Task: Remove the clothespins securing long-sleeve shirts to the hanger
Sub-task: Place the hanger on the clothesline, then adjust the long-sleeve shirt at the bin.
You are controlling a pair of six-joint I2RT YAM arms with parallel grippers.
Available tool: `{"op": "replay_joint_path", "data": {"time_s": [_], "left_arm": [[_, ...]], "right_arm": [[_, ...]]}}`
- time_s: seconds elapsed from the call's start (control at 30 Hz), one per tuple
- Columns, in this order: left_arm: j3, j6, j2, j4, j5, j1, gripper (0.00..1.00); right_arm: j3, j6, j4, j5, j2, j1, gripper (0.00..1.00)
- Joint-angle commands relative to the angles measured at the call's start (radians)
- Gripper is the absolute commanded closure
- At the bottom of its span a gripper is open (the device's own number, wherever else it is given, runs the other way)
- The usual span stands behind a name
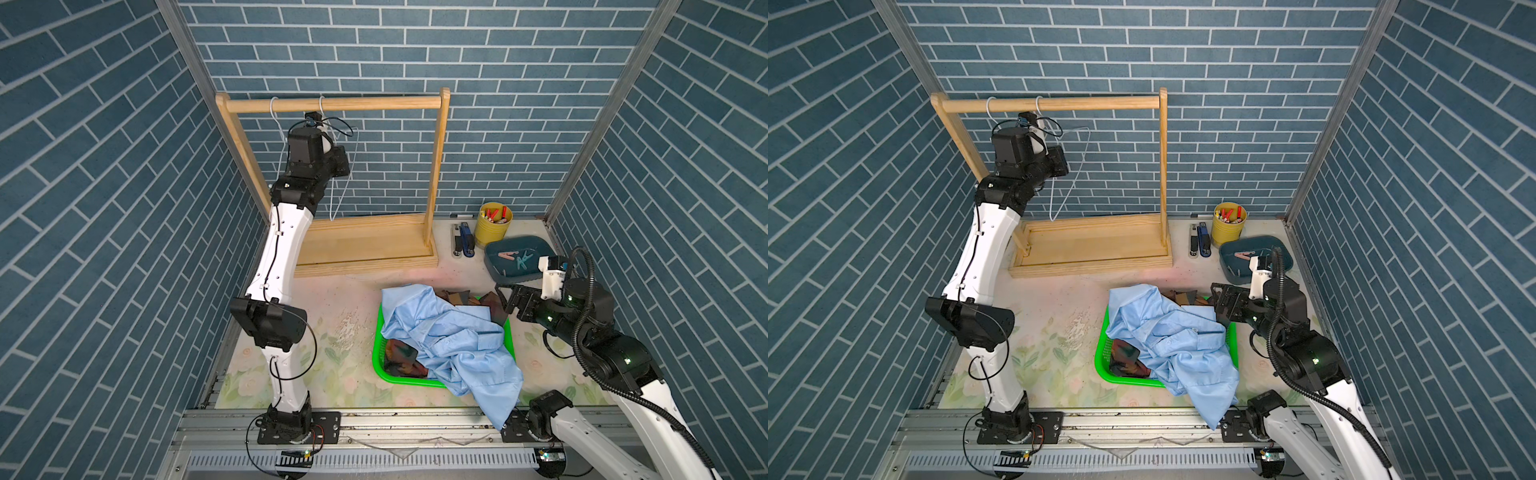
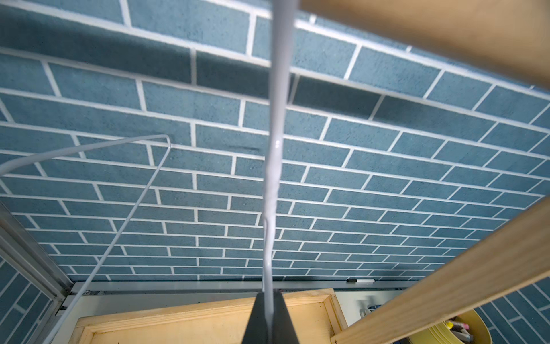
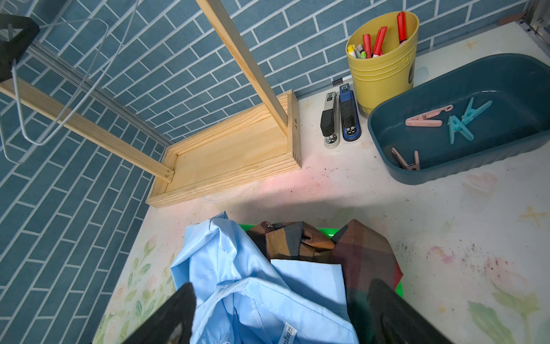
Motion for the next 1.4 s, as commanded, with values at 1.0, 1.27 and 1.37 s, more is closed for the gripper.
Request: {"op": "replay_joint_path", "data": {"time_s": [1.0,1.27,1.37], "left_arm": [[-0.651,0.086,-0.639,-0.273,-0.363,-0.749,0.00],[-0.952,-0.064,-0.574,-0.185,-0.233,-0.751,0.00],[-0.988,-0.089,-0.518,-0.126,-0.171,-0.683,0.00]], "right_arm": [[-0.011,0.210,-0.517,-0.219,-0.225,-0.002,0.04],[-0.154,0.354,-0.635,-0.382,-0.354,-0.001,0.10],[-0.249,0.414,-0.630,-0.428,-0.404,-0.002,0.16]]}}
